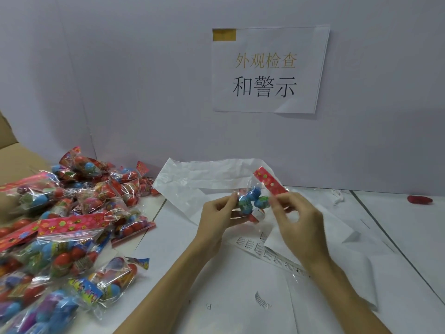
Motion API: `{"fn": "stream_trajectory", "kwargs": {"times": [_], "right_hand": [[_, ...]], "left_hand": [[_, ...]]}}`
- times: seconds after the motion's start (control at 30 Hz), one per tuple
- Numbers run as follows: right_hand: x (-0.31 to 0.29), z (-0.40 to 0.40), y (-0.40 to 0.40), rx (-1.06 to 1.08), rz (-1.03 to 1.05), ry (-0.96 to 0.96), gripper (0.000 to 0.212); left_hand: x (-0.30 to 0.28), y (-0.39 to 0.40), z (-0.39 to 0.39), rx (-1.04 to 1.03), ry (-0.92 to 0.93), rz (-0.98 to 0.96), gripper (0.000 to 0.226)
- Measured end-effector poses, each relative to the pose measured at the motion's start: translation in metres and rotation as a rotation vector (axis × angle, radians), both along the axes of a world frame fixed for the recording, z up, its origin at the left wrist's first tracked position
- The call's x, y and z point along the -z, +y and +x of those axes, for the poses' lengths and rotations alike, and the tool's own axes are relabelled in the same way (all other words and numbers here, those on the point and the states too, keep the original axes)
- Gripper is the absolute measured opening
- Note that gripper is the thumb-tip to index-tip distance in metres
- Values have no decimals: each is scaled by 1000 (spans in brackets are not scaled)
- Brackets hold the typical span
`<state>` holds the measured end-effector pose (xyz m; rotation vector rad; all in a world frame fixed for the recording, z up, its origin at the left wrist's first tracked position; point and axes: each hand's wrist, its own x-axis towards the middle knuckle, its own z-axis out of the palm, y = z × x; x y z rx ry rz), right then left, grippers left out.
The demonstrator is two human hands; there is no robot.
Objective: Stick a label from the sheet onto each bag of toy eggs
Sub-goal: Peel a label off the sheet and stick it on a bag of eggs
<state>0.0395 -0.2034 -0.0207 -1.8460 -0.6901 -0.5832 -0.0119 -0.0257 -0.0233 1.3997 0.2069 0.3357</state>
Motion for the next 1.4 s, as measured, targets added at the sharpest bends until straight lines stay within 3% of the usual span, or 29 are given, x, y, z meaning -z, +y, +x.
{"fn": "stream_trajectory", "kwargs": {"times": [0.13, 0.17, 0.23, 0.3, 0.4, 0.5, 0.57, 0.7, 0.8, 0.87, 0.93, 1.03, 1.1, 1.17, 1.23, 1.4], "right_hand": [[6, -8, 15, -191, 10, 369, 54], [7, -6, 14, -171, 62, 418, 53], [5, 0, 8, -104, 183, 484, 30], [4, 5, 5, -213, 370, 646, 21], [0, 4, 7, -460, 585, 900, 34], [-1, 1, 9, -530, 560, 911, 40], [-1, -1, 10, -532, 505, 884, 39], [-1, -6, 11, -578, 364, 893, 27], [-2, -5, 10, -595, 343, 946, 30], [-8, 1, 2, -632, 510, 1071, 33], [-23, 9, -17, -663, 834, 1190, 36], [-48, 15, -59, -1149, 1504, 1018, 33], [-58, 10, -80, -1409, 1690, 890, 37], [-57, 9, -88, -1509, 1661, 907, 42], [-49, 10, -85, -1471, 1599, 991, 44], [-30, 11, -50, -1112, 1284, 1200, 41]], "left_hand": [[-5, -10, -4, 75, -64, 56, 49], [-6, -11, -4, 75, -67, 101, 48], [-5, -11, -3, 0, -87, 184, 33], [-4, -9, -2, -141, -116, 186, 20], [-5, -5, 0, -121, 38, 10, 58], [-6, 3, -1, 100, 70, -233, 41], [-7, 7, 0, 71, -6, -338, 21], [-9, 8, -1, -33, -51, -297, 16], [-9, 8, -3, -67, -47, -222, 20], [-10, 5, -3, -118, -17, -123, 32], [-11, 4, -2, -180, 11, -74, 42], [-10, 11, -1, -215, 28, -47, 48], [-7, 15, 0, -214, 41, -29, 50], [-5, 16, 3, -224, 52, -11, 51], [-4, 16, 5, -245, 65, 26, 49], [-1, 20, 4, -374, 58, 202, 25]]}}
